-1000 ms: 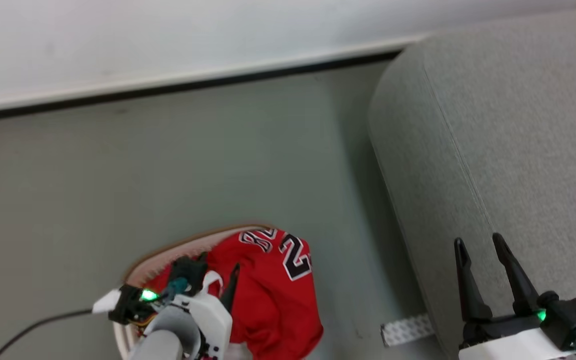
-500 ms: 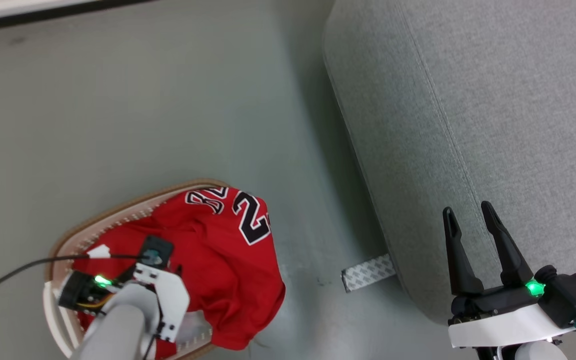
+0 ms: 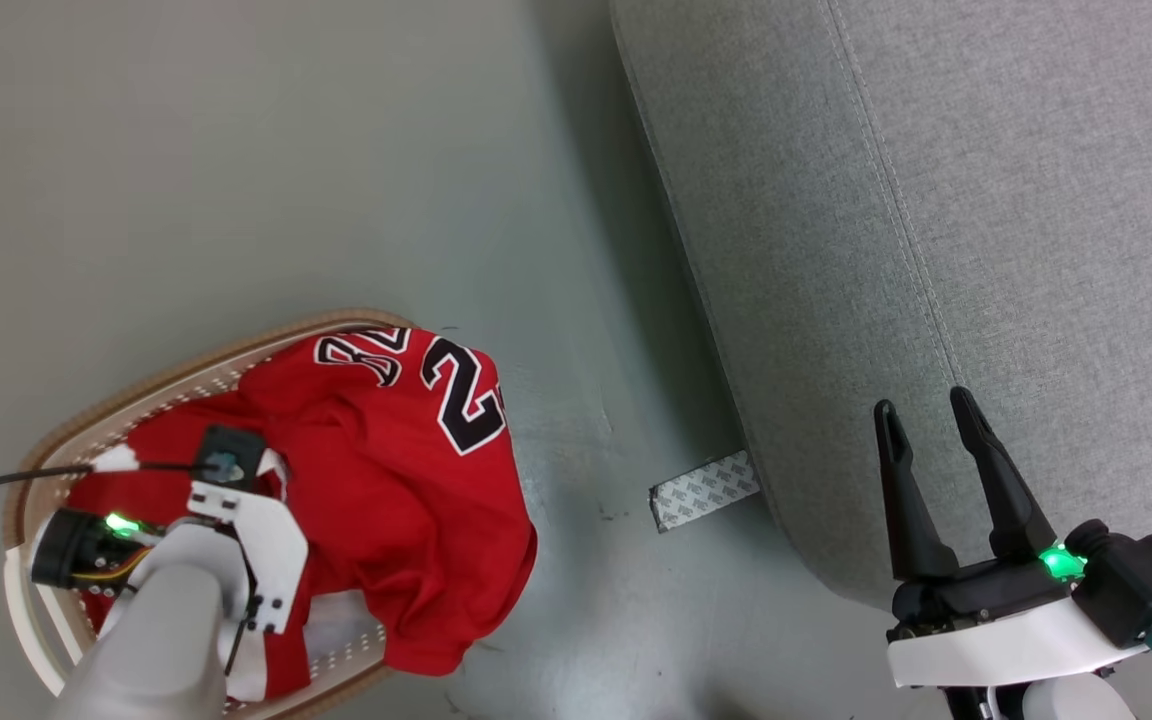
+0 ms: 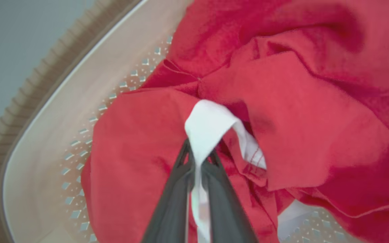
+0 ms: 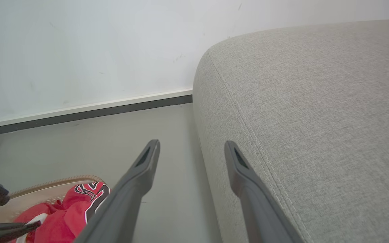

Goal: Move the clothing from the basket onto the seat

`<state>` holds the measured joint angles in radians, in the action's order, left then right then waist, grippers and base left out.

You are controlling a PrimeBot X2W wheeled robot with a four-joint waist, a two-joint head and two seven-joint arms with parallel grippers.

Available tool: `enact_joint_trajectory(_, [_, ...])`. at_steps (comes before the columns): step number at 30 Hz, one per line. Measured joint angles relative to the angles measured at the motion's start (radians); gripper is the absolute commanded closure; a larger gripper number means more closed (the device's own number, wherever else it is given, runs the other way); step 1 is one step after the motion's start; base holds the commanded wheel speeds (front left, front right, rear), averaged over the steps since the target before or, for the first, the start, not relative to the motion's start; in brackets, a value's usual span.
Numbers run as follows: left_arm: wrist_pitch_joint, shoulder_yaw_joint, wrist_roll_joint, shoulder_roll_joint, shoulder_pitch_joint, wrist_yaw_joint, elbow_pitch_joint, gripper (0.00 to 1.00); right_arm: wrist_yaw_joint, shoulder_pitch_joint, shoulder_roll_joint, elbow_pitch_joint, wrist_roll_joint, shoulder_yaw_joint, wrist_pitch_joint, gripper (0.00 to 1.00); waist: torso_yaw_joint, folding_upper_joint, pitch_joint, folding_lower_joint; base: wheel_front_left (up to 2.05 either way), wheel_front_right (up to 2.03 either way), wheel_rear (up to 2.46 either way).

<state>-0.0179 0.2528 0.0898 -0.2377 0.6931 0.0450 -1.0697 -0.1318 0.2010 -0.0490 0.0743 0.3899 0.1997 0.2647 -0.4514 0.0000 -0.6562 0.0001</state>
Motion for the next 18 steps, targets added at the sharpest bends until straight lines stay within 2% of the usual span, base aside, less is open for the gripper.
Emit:
enact_joint_trajectory(8, [0.123,-0.028,-0.070,0.050,-0.008,-0.006,-0.011,1.00,0.000,-0.009,0.000,0.020,-0.022,-0.027,0.000,0.00,0.041,0.0000,0.059,-0.0001,0.00,0.00,0.00])
enact_joint_trajectory(18, [0.222,-0.015,-0.129,0.145,-0.112,-0.046,0.072,1.00,0.000,-0.086,0.001,0.055,-0.081,-0.076,0.000,0.00,0.145,0.0000,0.237,-0.0001,0.00,0.00,0.00])
